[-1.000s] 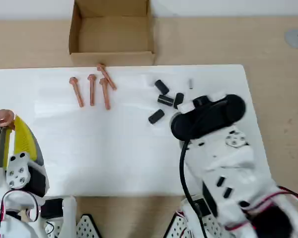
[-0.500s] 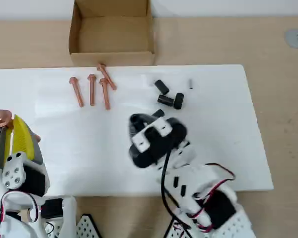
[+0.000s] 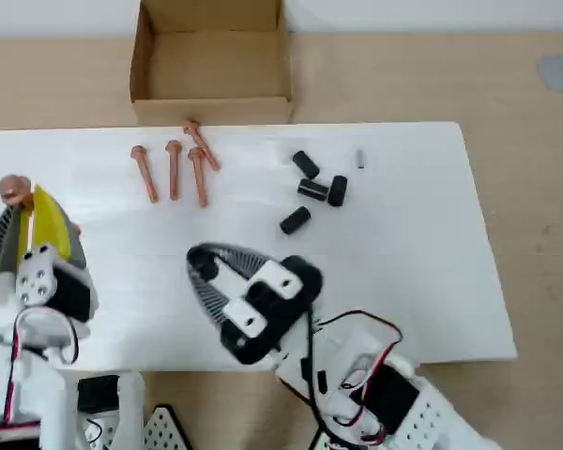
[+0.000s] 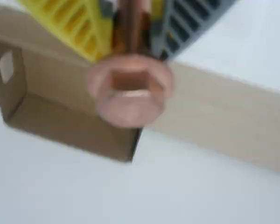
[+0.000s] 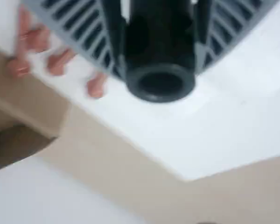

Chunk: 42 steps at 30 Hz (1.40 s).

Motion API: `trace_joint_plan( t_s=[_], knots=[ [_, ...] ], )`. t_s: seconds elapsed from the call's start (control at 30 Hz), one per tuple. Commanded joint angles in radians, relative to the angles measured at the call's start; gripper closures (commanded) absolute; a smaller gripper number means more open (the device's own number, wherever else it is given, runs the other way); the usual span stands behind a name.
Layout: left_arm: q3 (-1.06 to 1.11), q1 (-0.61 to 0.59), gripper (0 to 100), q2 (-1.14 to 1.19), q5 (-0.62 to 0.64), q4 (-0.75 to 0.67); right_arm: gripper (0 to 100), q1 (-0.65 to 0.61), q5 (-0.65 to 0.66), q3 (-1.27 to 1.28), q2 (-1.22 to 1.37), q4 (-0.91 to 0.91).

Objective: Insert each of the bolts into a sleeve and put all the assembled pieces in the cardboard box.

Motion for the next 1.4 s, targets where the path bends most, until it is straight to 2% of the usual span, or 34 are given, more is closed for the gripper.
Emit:
trace_joint_plan(
  t_s=[0.0, 0.07, 0.17, 0.4, 0.73, 0.83, 1.13, 1.37],
  knots=[
    [0.032, 0.012, 99, 0.002, 0.005, -0.104, 98.8, -0.074, -0.025, 0.025, -0.018, -0.031],
    [0.041, 0.029, 99, 0.002, 0.005, -0.120, 98.8, -0.093, -0.080, 0.039, -0.018, -0.031],
    [0.069, 0.135, 99, 0.002, 0.005, -0.114, 98.8, -0.105, -0.138, 0.039, -0.010, -0.031],
    [0.146, 0.408, 99, 0.001, 0.005, -0.046, 98.8, -0.105, -0.147, 0.041, -0.016, -0.031],
    [0.193, 0.555, 99, 0.001, 0.005, -0.043, 98.8, -0.104, -0.147, 0.073, -0.018, -0.031],
    [0.192, 0.574, 99, -0.001, 0.005, -0.035, 98.8, -0.101, -0.147, 0.073, -0.018, -0.031],
    [0.138, 0.566, 99, -0.111, -0.002, 0.120, 98.8, -0.099, -0.147, 0.074, -0.018, -0.031],
    [0.147, 0.565, 99, -0.168, -0.002, 0.121, 98.8, -0.099, -0.147, 0.074, -0.012, -0.031]
  ],
)
